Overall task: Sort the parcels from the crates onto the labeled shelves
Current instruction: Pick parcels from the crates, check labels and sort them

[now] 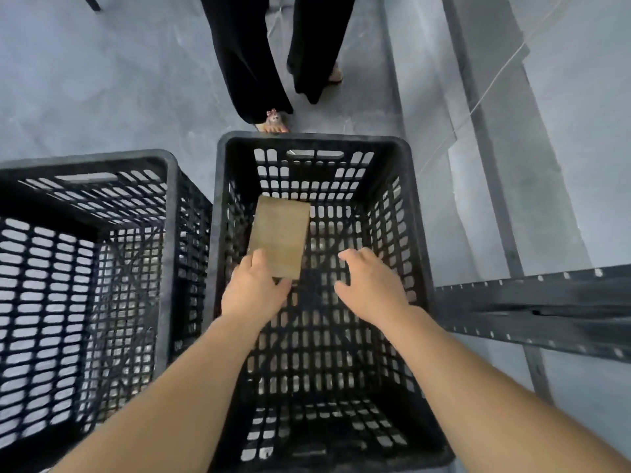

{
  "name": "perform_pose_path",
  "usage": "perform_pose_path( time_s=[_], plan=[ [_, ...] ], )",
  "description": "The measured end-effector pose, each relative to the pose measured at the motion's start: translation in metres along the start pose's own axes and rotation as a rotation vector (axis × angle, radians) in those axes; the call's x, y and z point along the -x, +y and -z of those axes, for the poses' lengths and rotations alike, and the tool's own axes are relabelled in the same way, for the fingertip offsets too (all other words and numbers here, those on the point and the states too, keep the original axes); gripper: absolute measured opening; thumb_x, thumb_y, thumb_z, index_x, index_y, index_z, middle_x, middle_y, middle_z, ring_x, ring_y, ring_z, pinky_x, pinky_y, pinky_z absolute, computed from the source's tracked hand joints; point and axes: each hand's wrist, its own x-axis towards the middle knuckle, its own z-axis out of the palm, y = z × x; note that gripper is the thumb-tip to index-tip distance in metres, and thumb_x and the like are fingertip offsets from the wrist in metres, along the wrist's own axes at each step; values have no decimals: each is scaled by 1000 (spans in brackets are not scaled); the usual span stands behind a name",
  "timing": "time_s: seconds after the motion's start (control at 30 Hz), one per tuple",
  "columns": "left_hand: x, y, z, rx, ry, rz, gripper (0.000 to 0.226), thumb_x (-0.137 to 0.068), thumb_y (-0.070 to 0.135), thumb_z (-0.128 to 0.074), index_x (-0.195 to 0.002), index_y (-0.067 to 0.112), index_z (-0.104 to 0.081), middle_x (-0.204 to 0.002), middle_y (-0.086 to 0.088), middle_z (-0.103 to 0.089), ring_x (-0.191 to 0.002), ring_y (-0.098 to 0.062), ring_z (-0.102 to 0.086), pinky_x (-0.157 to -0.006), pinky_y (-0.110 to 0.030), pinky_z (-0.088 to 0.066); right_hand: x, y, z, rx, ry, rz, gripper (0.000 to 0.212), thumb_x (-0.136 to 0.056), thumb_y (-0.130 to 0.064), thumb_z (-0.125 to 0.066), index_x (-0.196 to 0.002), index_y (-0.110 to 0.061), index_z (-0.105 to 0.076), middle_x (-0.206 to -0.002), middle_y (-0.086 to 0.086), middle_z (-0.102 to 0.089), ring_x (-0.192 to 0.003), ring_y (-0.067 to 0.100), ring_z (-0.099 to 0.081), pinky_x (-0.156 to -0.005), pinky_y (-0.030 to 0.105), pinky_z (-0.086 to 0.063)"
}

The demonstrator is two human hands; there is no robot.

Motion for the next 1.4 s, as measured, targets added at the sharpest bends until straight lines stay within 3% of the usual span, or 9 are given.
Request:
perform_pose_path(
  time_s=[0.47, 0.77, 0.83, 0.97, 1.03, 1.13, 1.2, 1.3, 1.4],
  plan=[
    [-110, -20, -61, 301, 108, 293, 54, -90, 26, -57, -139, 16, -35, -137, -8, -43, -124, -30, -42, -93, -38, -38, -103, 1, -69, -206, -225, -45, 64, -95, -25, -56, -150, -16, -25, -149, 8, -37, -133, 28, -41, -106, 41, -37],
    [-100, -16, -74, 642, 50, 383, 44, -99, 28, -36, -141, 20, -45, -140, -7, -44, -117, -24, -49, -103, -44, -42, -94, 16, -71, -456, -217, -217, 66, -96, -24, -55, -152, -18, -20, -143, 5, -43, -112, 19, -52, -71, 18, -46],
    [-86, -12, -68, 688, 58, 326, 35, -100, 28, -34, -131, 27, -52, -134, -7, -47, -113, -23, -51, -100, -47, -46, -82, 18, -61, -482, -210, -236, 74, -95, -28, -58, -154, -20, -14, -152, 4, -35, -111, 15, -49, -77, 17, -42],
    [-52, -4, -45, 792, 9, 253, 20, -100, 34, -40, -114, 47, -47, -133, -5, -48, -110, -23, -56, -87, -48, -54, -48, 11, -36, -575, -187, -243, 83, -90, -36, -62, -155, -24, -11, -156, 1, -30, -139, 21, -35, -112, 41, -35],
    [-34, 1, -27, 865, -31, 288, 36, -97, 37, -47, -132, 42, -38, -133, -2, -50, -107, -20, -57, -81, -41, -53, -28, 4, -21, -614, -173, -244, 83, -90, -38, -61, -155, -24, -12, -156, -1, -30, -142, 20, -31, -113, 41, -31],
    [-12, 1, 3, 1033, -97, 353, 85, -88, 41, -63, -152, 30, -9, -148, -2, -40, -125, -23, -47, -103, -49, -42, 0, -6, 5, -657, -137, -222, 82, -90, -40, -62, -154, -26, -13, -155, -2, -32, -141, 17, -31, -111, 40, -30],
    [6, 1, 25, 1087, -144, 329, 102, -74, 47, -74, -152, 23, -13, -144, 0, -46, -125, -21, -48, -108, -52, -37, 17, -13, 25, -658, -129, -181, 82, -90, -44, -61, -154, -28, -13, -156, -2, -30, -140, 17, -32, -112, 41, -31],
    [34, 7, 54, 1061, -189, 223, 77, -60, 56, -73, -128, 24, -54, -121, 5, -65, -112, -18, -59, -102, -50, -42, 38, -29, 56, -614, -142, -102, 73, -93, -54, -49, -154, -31, -16, -154, -3, -31, -136, 19, -36, -108, 40, -34],
    [57, 18, 76, 1169, -117, 160, 51, -84, 37, -65, -130, 28, -47, -116, 3, -64, -106, -19, -61, -89, -48, -51, 59, -49, 86, -623, -151, -8, 62, -94, -61, -39, -150, -34, -30, -147, -4, -43, -129, 15, -45, -108, 43, -38]
  ],
)
